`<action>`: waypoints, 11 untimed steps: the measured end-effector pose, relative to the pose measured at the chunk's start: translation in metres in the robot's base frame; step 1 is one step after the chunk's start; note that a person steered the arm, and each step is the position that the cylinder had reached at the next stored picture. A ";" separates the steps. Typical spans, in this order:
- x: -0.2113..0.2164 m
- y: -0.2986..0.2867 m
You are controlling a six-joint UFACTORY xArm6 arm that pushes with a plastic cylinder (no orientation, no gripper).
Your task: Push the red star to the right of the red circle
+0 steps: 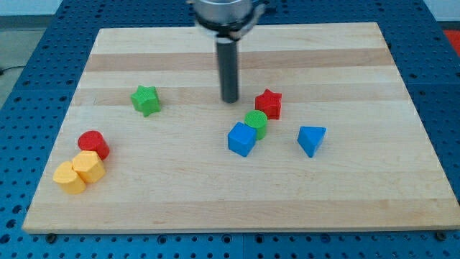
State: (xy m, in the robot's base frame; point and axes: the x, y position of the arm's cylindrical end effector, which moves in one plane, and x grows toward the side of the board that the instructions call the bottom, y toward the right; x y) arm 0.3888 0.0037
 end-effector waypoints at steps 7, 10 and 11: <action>0.025 -0.073; 0.060 -0.196; 0.060 -0.194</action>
State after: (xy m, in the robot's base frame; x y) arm 0.4491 -0.1902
